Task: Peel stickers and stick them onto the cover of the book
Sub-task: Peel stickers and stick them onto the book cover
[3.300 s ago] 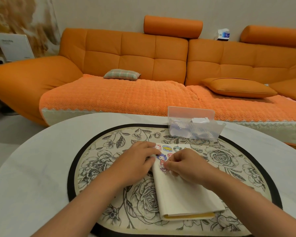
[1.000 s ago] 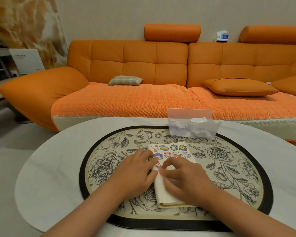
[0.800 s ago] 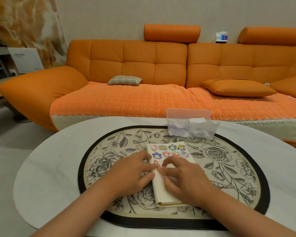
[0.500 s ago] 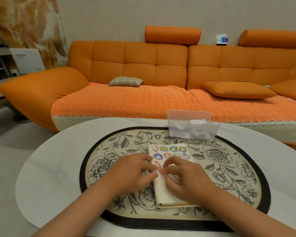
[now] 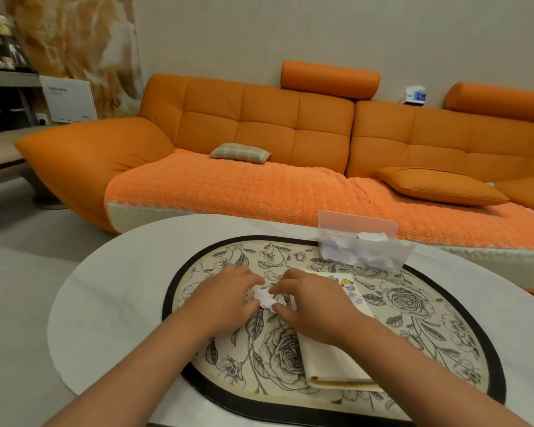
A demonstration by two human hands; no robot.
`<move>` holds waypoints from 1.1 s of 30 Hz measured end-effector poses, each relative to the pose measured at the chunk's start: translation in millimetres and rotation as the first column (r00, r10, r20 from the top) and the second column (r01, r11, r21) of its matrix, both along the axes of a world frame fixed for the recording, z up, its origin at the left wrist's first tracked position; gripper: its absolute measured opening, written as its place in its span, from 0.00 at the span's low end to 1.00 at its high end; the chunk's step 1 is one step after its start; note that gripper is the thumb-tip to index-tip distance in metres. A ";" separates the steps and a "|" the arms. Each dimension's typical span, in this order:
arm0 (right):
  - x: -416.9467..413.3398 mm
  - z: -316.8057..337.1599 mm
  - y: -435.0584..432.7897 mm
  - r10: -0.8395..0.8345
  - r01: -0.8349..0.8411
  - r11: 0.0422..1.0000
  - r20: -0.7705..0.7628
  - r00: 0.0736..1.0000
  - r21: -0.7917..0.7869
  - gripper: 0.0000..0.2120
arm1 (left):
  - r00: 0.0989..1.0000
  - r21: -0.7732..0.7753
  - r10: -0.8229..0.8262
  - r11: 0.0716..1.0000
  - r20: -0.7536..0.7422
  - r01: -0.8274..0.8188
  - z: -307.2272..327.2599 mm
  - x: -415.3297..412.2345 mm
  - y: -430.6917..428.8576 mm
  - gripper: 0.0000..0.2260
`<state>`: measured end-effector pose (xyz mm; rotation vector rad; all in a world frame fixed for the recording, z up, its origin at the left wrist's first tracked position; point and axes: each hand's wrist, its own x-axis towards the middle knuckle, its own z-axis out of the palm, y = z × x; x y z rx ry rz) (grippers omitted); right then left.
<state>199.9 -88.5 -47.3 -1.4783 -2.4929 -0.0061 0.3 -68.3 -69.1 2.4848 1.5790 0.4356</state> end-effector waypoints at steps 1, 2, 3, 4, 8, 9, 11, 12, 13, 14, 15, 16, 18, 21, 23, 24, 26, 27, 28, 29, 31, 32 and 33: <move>-5.2 0.2 4.3 0.007 -0.006 1.000 0.055 0.998 -0.007 0.19 | 1.000 -0.016 -0.018 1.000 0.010 0.018 -0.3 -0.4 -0.8 0.18; -9.5 0.5 8.2 0.008 -0.006 1.000 0.111 0.994 -0.012 0.20 | 0.999 -0.033 -0.033 0.999 0.012 0.033 -0.5 -0.8 -1.4 0.18; -12.8 0.8 11.9 0.000 0.002 1.000 0.159 0.987 -0.017 0.19 | 0.999 -0.045 -0.045 0.998 0.012 0.045 -0.5 -1.4 -1.7 0.17; -15.1 1.5 14.7 -0.012 0.017 1.000 0.189 0.982 -0.024 0.18 | 0.999 -0.052 -0.053 0.997 0.013 0.054 -0.6 -2.4 -1.7 0.17; -14.4 0.8 19.2 -0.056 0.072 0.994 0.174 0.983 -0.087 0.13 | 0.997 -0.058 -0.078 0.995 -0.019 0.077 -1.9 -5.6 -1.7 0.15; -12.7 -0.3 18.9 -0.055 0.071 0.993 0.165 0.985 -0.091 0.12 | 0.996 -0.058 -0.081 0.995 -0.024 0.079 -1.9 -5.5 -1.4 0.15; -10.1 -2.6 17.3 -0.044 0.059 0.995 0.165 0.985 -0.083 0.11 | 0.997 -0.049 -0.078 0.996 -0.024 0.077 -1.7 -5.4 -0.9 0.14; -9.4 -3.5 16.2 -0.037 0.050 0.996 0.173 0.984 -0.072 0.11 | 0.997 -0.042 -0.077 0.996 -0.022 0.076 -1.6 -5.1 -0.9 0.14; -8.7 -4.3 14.9 -0.035 0.046 0.997 0.177 0.984 -0.059 0.12 | 0.997 -0.038 -0.076 0.996 -0.024 0.075 -1.0 -4.5 -1.4 0.13; -8.2 -4.7 13.5 -0.043 0.052 0.998 0.168 0.985 -0.047 0.12 | 0.997 -0.035 -0.075 0.997 -0.027 0.074 -1.1 -3.9 -1.9 0.13; -7.6 -4.5 12.0 -0.059 0.065 0.997 0.139 0.988 -0.036 0.12 | 0.997 -0.034 -0.075 0.997 -0.026 0.074 -1.2 -3.2 -2.3 0.13; -6.7 -3.9 10.5 -0.085 0.088 0.996 0.093 0.992 -0.032 0.11 | 0.997 -0.039 -0.074 0.997 -0.013 0.074 -1.7 -2.6 -2.2 0.12; -4.0 -0.8 7.6 -0.155 0.151 0.987 -0.072 0.985 -0.053 0.10 | 0.997 -0.057 -0.063 0.996 0.039 0.066 -0.7 -1.3 -3.2 0.12; 4.0 10.1 4.4 -0.290 0.168 0.945 -0.485 0.825 -0.280 0.08 | 0.985 -0.075 -0.022 0.997 0.169 0.035 6.0 4.1 -3.3 0.11; 11.5 20.7 -0.9 -0.405 0.098 0.885 -0.650 0.643 -0.455 0.06 | 0.938 -0.117 0.037 0.993 0.344 0.004 14.7 12.8 -5.3 0.09; 16.2 25.4 -3.8 -0.442 0.064 0.861 -0.681 0.583 -0.504 0.05 | 0.888 -0.173 0.073 0.985 0.454 0.007 19.6 18.9 -6.7 0.08; 26.5 31.8 -9.0 -0.472 0.024 0.839 -0.705 0.529 -0.544 0.03 | 0.770 -0.292 0.130 0.953 0.625 0.076 27.6 32.8 -9.6 0.06; 31.0 33.9 -11.3 -0.481 0.012 0.833 -0.711 0.513 -0.554 0.03 | 0.729 -0.331 0.150 0.937 0.668 0.110 30.5 39.8 -11.5 0.05; 35.1 35.1 -13.2 -0.492 0.005 0.825 -0.715 0.496 -0.564 0.04 | 0.699 -0.355 0.166 0.925 0.696 0.134 31.9 46.1 -12.9 0.05; 39.1 35.6 -14.6 -0.506 -0.001 0.817 -0.718 0.478 -0.577 0.04 | 0.671 -0.367 0.179 0.918 0.720 0.149 32.8 52.1 -13.9 0.04; 46.4 35.4 -16.7 -0.531 -0.009 0.801 -0.717 0.451 -0.599 0.05 | 0.631 -0.374 0.203 0.915 0.748 0.150 34.1 62.4 -15.0 0.03; 50.0 34.5 -17.2 -0.539 -0.012 0.795 -0.717 0.442 -0.606 0.05 | 0.623 -0.372 0.211 0.918 0.753 0.140 34.4 67.1 -15.1 0.03; 53.4 33.3 -17.4 -0.546 -0.013 0.791 -0.715 0.438 -0.612 0.05 | 0.620 -0.367 0.214 0.921 0.755 0.129 34.9 71.5 -15.2 0.03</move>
